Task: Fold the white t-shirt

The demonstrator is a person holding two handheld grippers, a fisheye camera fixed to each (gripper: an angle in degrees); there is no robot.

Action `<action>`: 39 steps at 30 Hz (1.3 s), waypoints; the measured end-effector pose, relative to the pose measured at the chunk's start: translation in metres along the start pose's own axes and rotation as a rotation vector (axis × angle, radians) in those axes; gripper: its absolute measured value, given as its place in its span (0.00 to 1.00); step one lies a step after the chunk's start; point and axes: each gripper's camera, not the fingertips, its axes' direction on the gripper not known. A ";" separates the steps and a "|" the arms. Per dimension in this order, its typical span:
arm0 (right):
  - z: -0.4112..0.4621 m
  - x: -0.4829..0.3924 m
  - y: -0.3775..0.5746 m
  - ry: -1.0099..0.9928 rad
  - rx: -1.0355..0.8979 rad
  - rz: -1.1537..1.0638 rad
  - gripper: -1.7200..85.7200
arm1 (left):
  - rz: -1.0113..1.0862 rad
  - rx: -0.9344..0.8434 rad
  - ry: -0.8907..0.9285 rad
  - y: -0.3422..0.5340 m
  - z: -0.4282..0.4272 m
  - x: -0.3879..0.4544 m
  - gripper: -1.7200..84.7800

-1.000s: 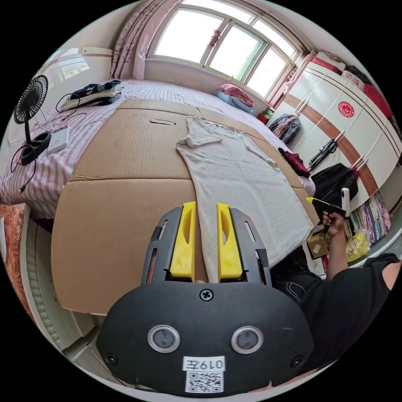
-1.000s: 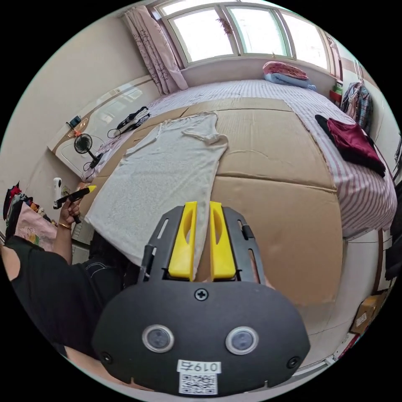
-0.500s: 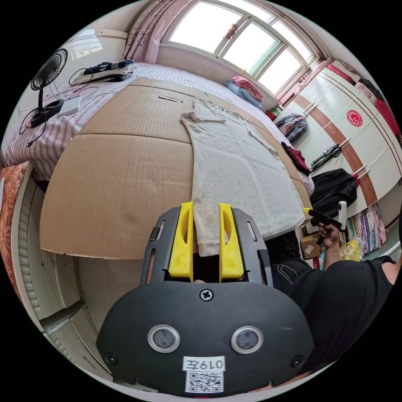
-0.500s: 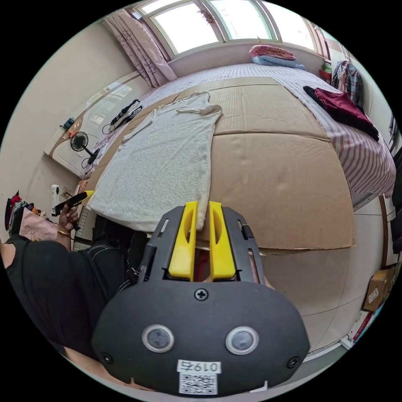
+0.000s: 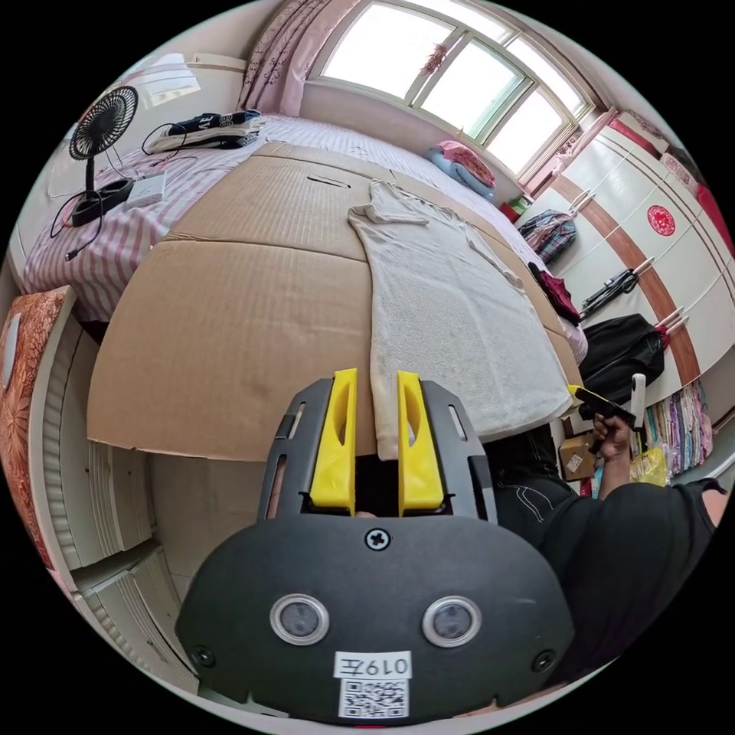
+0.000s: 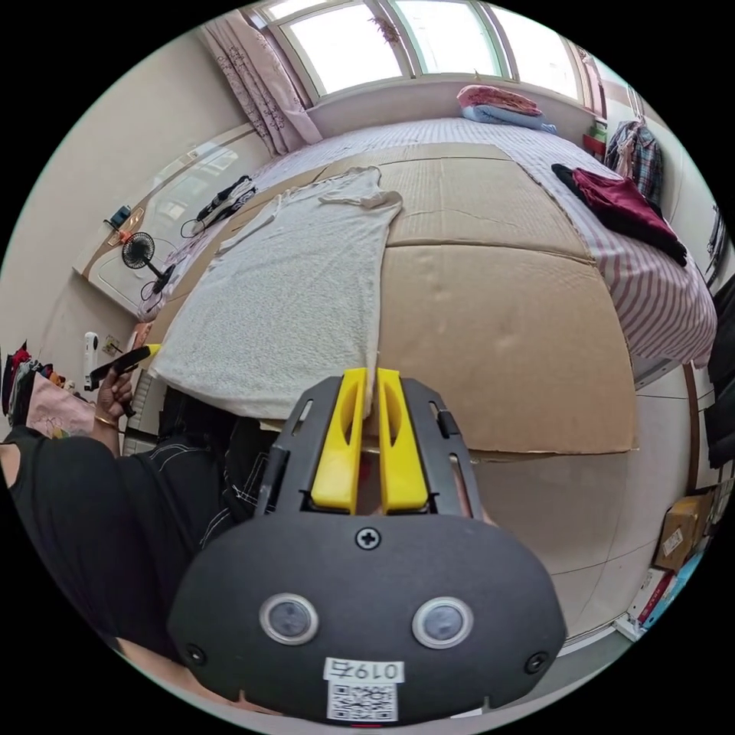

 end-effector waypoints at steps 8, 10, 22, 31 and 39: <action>0.017 0.004 0.040 -0.059 0.020 0.043 0.05 | -0.048 -0.045 0.054 0.032 -0.004 -0.001 0.11; 0.026 0.001 0.046 -0.054 0.016 0.042 0.05 | -0.040 -0.061 0.071 0.037 -0.002 0.002 0.10; 0.078 -0.015 0.084 -0.030 0.026 0.030 0.01 | -0.016 -0.081 -0.007 0.071 0.012 0.018 0.04; 0.115 -0.038 0.122 0.050 0.076 0.007 0.01 | 0.067 -0.080 -0.058 0.099 0.019 0.045 0.04; 0.130 -0.096 0.141 0.139 0.286 -0.171 0.01 | 0.329 0.206 -0.075 0.123 0.008 0.111 0.03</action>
